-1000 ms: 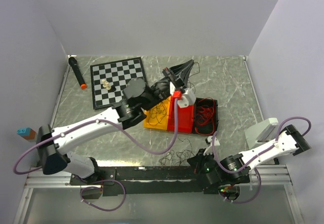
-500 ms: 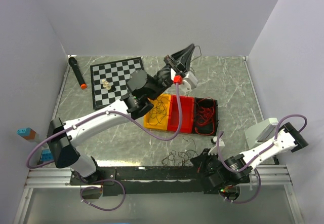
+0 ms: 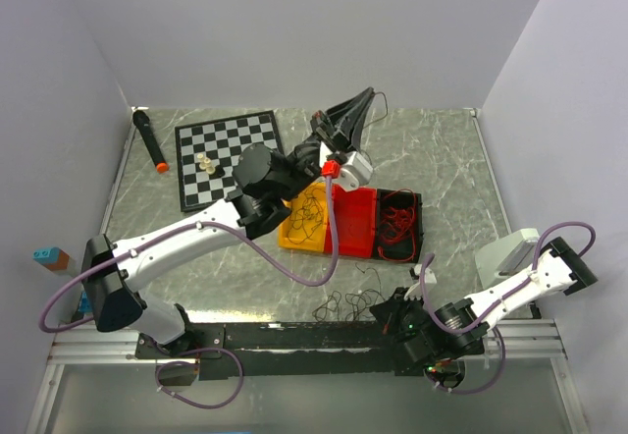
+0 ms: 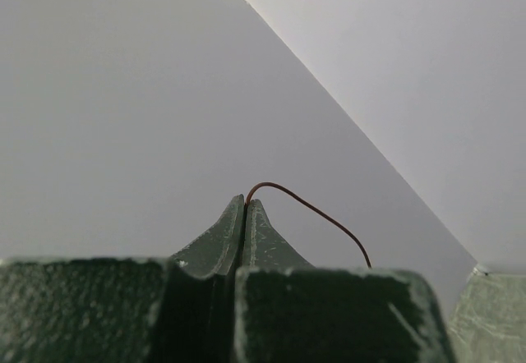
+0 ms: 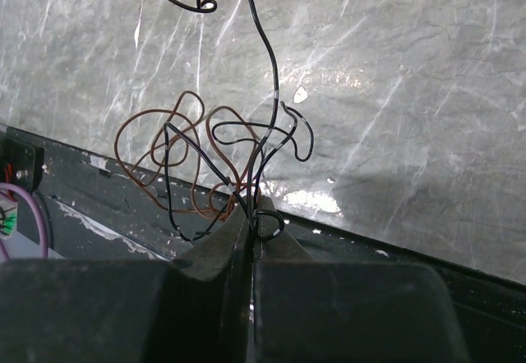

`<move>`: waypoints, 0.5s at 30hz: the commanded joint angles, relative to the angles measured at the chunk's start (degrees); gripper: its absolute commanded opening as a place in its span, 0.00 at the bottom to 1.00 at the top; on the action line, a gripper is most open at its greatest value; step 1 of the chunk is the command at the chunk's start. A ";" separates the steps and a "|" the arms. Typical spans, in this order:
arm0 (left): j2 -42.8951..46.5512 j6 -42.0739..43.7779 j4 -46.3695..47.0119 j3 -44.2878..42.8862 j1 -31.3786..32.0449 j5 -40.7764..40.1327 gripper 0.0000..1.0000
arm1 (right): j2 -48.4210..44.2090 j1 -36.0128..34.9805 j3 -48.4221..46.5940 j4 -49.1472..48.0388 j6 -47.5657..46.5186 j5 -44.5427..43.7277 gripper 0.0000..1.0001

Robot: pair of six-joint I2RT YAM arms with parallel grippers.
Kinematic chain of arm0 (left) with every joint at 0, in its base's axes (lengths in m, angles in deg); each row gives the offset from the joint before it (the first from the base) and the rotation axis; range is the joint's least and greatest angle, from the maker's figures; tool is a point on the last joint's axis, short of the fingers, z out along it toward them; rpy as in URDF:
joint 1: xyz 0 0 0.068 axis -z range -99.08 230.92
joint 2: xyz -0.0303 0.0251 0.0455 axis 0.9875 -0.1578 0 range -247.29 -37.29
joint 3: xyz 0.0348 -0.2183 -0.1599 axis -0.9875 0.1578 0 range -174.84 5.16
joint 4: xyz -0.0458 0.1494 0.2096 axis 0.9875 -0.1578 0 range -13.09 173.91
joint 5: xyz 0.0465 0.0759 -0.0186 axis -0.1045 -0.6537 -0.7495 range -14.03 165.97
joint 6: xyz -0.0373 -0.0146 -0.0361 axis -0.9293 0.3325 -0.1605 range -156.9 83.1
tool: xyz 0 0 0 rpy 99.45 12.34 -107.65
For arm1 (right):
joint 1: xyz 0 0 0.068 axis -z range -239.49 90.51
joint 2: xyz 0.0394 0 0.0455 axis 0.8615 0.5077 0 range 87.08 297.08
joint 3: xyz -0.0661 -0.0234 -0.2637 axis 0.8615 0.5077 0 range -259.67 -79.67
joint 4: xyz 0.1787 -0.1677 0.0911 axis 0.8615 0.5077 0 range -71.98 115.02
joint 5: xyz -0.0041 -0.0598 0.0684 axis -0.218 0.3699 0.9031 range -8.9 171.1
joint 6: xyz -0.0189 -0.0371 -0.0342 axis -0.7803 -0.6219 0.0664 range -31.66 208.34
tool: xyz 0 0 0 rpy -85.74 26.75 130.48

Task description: Untangle the cables

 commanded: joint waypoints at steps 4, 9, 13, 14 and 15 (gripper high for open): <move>1.43 0.17 1.07 4.64 -0.18 -0.32 0.01 | 0.90 -0.53 -0.85 1.37 2.26 -1.64 0.00; -0.15 -0.97 1.60 6.31 -0.45 -0.33 0.01 | 0.29 -0.62 -0.68 1.72 2.44 -1.46 0.00; -0.68 -1.24 2.38 9.55 -0.45 0.55 0.01 | -0.24 -0.62 -0.33 1.73 2.27 -1.64 0.00; -0.85 -1.33 2.73 10.61 -0.45 0.55 0.01 | -0.33 -0.70 -0.24 1.73 2.26 -1.64 0.00; -1.20 -1.24 2.82 11.75 -0.45 0.46 0.01 | -0.42 -0.71 -0.24 1.55 2.26 -1.72 0.00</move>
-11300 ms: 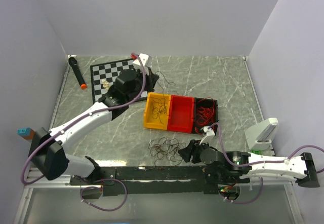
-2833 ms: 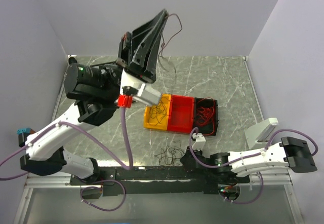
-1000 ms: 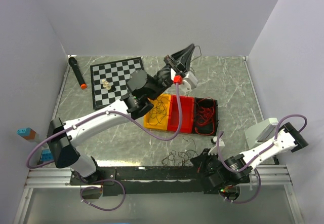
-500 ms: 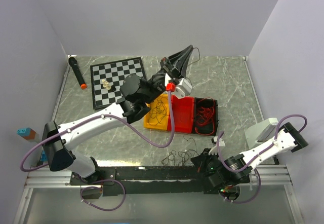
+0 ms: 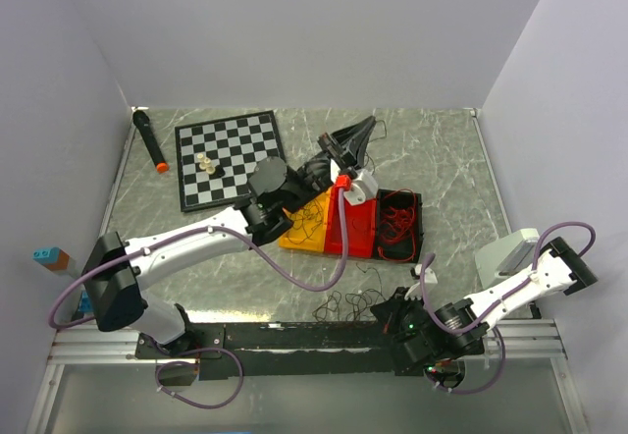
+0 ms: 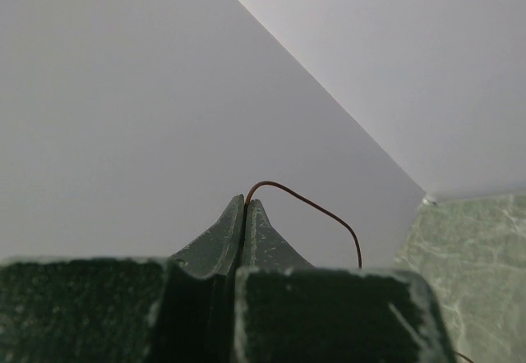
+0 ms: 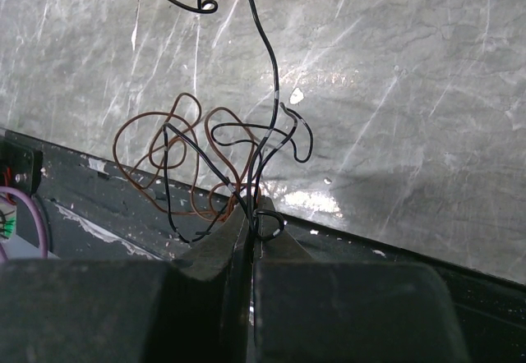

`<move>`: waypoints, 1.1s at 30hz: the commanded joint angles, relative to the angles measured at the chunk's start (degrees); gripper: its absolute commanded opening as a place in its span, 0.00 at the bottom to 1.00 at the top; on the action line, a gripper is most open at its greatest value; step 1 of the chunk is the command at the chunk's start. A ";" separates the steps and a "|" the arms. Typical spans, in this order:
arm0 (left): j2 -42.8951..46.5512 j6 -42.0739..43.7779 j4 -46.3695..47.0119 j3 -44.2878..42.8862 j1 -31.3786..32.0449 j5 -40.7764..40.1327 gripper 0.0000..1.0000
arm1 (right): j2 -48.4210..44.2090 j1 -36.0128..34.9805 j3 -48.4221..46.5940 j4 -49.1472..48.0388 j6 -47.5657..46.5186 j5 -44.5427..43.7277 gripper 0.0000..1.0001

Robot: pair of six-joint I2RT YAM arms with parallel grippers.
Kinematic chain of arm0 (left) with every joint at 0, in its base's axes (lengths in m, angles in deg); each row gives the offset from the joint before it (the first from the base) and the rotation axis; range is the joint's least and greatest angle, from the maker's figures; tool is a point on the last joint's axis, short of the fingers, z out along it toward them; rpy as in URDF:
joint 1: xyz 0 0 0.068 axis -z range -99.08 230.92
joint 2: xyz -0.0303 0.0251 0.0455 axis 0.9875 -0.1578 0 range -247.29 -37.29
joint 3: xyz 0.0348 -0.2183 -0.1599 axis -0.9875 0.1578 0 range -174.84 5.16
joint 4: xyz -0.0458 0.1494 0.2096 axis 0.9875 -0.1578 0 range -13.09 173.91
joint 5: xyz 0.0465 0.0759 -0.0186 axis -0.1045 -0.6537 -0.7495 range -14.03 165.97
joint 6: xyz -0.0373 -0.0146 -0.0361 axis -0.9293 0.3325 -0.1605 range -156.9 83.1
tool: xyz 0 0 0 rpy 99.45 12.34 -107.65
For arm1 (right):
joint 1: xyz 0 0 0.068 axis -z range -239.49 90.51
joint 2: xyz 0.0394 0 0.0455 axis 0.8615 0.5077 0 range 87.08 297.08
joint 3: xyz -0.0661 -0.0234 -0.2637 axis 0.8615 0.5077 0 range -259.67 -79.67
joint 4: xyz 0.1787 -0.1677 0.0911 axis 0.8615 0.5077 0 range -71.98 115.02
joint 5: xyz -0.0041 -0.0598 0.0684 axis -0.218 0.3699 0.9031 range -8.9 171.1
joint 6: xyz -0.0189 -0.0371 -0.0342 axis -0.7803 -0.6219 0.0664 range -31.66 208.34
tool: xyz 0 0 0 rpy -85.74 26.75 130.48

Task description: Untangle the cables

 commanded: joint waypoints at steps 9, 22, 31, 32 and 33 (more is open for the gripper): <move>-2.68 -6.31 -2.17 7.28 0.01 0.93 0.01 | -0.81 -0.68 0.02 0.43 0.84 -1.90 0.00; -4.61 -16.42 -18.26 8.33 3.09 3.48 0.01 | 0.07 -0.77 -0.41 0.87 1.72 -2.34 0.00; -9.35 -18.96 -19.93 7.02 2.30 -5.66 0.01 | -1.25 -0.68 0.55 0.08 1.19 -2.60 0.00; -10.14 -20.10 -20.63 6.23 1.69 -6.28 0.01 | -1.16 -0.86 0.55 0.17 1.19 -2.60 0.00; -11.02 -20.72 -21.60 5.53 1.16 -6.37 0.01 | -1.08 -0.86 0.46 0.34 1.45 -2.60 0.00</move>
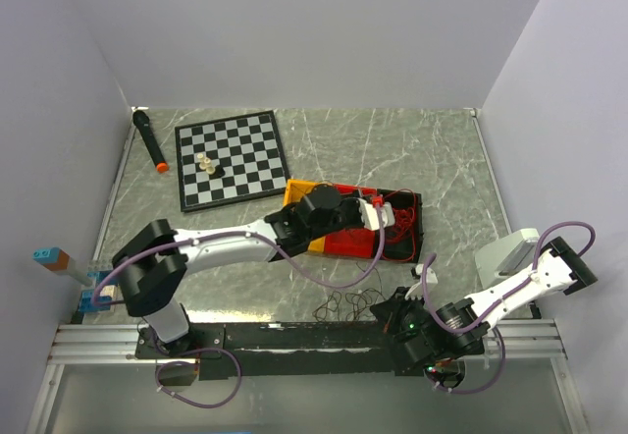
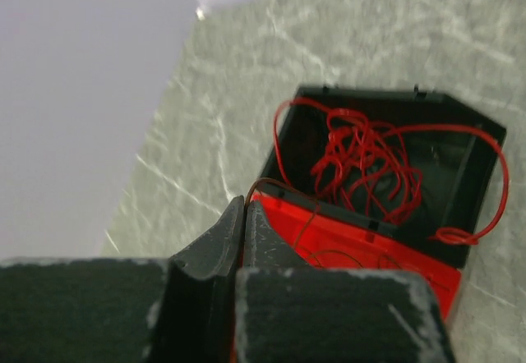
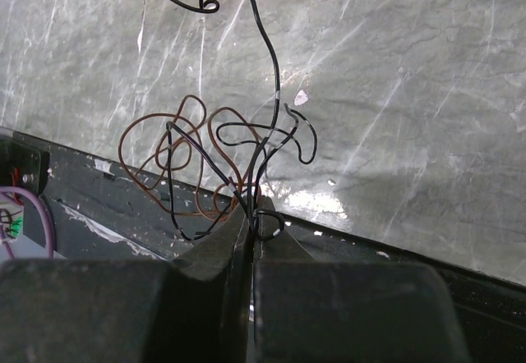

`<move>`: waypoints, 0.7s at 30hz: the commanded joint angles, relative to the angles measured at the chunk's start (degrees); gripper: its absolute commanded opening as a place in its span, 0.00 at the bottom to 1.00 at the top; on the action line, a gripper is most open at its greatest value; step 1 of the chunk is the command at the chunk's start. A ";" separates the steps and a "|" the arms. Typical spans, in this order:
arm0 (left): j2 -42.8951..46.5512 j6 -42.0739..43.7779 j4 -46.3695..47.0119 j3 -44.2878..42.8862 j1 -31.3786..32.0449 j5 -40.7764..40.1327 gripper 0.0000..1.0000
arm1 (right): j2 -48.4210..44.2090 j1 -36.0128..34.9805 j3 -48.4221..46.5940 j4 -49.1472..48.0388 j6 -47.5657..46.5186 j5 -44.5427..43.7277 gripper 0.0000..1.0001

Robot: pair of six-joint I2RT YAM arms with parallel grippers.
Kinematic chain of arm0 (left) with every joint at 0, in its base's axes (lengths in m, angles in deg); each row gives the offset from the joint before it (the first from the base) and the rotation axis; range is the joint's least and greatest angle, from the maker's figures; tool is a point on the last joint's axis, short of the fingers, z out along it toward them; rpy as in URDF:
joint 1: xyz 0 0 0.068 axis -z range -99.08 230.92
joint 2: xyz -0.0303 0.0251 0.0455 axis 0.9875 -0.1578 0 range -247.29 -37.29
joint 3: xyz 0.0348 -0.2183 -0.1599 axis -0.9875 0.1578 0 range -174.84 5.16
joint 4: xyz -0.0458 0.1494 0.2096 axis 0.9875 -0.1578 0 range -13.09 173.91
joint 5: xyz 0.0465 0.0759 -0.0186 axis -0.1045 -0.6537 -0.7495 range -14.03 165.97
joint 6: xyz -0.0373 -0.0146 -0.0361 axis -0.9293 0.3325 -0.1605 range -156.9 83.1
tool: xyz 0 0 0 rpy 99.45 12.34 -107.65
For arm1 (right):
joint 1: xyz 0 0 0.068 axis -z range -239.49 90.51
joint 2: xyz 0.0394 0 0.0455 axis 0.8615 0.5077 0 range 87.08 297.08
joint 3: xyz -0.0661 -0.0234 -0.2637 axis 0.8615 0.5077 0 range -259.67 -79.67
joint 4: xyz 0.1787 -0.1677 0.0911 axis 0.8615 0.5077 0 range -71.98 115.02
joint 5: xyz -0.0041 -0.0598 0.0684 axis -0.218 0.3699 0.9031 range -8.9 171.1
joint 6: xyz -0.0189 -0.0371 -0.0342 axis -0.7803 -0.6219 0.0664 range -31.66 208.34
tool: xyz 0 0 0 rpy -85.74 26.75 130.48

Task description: Untangle the cables

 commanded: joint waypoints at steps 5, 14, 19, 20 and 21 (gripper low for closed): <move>-3.10 -3.77 -2.06 -1.88 -2.25 -3.93 0.03 | -0.11 -0.62 0.29 0.82 1.78 -2.36 0.00; 4.45 -7.01 -10.04 -4.24 -2.96 2.14 0.87 | -0.38 -0.71 -1.38 2.58 1.35 -3.86 0.00; 13.22 -10.53 -19.53 -4.61 -3.92 7.31 0.99 | 1.12 -0.71 -5.33 5.65 0.56 -5.08 0.00; 15.25 -10.71 -21.03 -3.91 -4.19 8.81 0.99 | 1.29 -0.71 -6.21 6.36 0.12 -5.79 0.00; 17.62 -10.28 -22.53 -3.20 -4.28 11.00 0.99 | 1.38 -0.71 -7.26 6.45 -0.84 -6.40 0.00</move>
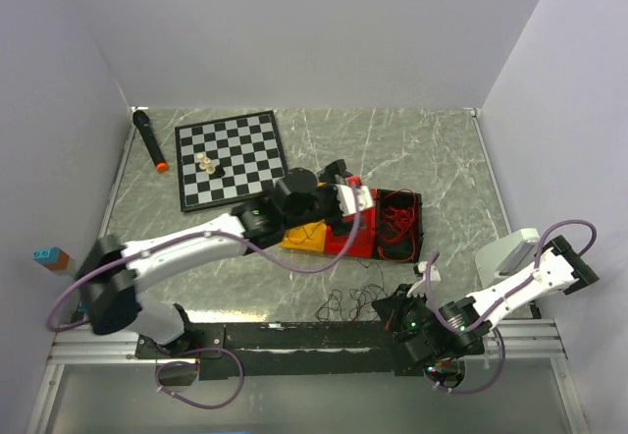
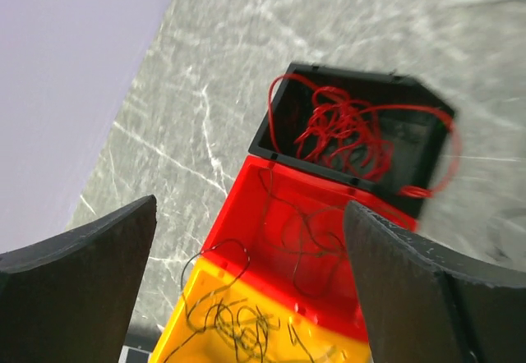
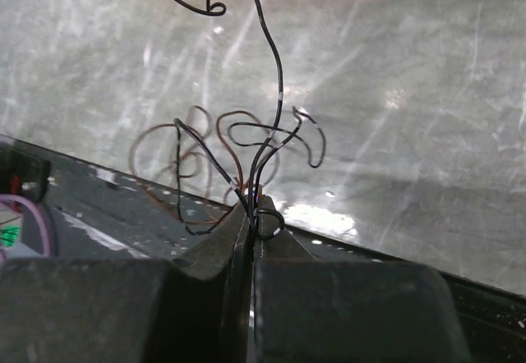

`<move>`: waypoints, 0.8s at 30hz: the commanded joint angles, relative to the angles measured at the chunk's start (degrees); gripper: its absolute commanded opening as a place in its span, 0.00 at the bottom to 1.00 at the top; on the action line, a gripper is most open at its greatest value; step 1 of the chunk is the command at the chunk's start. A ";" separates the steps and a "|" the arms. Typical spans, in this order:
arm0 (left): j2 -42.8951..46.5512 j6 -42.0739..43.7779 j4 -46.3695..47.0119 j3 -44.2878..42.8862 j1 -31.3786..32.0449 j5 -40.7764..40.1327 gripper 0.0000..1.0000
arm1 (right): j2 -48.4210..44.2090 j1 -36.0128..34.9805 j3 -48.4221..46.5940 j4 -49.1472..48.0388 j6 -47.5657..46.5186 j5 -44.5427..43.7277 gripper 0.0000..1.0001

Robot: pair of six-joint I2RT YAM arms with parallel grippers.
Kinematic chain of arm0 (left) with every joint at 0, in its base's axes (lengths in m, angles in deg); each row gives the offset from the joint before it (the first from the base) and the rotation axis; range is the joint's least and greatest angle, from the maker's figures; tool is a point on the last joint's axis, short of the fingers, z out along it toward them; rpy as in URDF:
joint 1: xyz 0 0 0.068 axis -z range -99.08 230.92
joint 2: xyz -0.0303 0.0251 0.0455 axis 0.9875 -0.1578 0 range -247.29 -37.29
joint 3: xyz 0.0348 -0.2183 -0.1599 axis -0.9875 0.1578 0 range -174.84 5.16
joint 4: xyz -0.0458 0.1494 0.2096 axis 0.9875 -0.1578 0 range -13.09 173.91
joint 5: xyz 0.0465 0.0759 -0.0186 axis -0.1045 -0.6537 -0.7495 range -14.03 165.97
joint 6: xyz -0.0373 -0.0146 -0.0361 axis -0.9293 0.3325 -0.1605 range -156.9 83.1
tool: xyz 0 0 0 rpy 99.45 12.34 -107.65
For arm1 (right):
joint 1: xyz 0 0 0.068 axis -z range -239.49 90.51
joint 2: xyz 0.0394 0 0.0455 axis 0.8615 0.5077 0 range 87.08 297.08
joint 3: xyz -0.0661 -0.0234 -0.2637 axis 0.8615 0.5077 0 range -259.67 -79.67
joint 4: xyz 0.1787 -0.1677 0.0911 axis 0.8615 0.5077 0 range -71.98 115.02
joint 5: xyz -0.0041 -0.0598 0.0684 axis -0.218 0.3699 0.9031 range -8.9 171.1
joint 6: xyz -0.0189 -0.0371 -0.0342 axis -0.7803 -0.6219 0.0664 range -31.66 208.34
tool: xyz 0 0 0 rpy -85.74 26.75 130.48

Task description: Untangle the cables

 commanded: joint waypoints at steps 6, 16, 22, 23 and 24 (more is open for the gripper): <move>20.03 3.13 -19.88 4.61 -0.74 24.77 0.97 | 0.57 -0.51 -8.79 0.38 -7.25 -6.68 0.00; 17.23 4.27 -30.97 -0.48 -0.74 35.24 0.97 | 2.59 -0.51 -16.87 -10.35 -31.06 -10.90 0.00; 16.53 6.30 -30.88 -2.58 -0.56 37.36 0.97 | 3.21 -0.51 -17.94 -16.07 -38.81 -10.90 0.00; 16.00 6.91 -31.85 -3.64 -0.65 38.41 0.97 | 2.86 -0.51 -17.76 -16.33 -39.25 -10.81 0.00; 15.30 7.70 -33.42 -4.87 -0.47 39.64 0.97 | 2.60 -0.42 -17.59 -16.77 -39.69 -10.81 0.00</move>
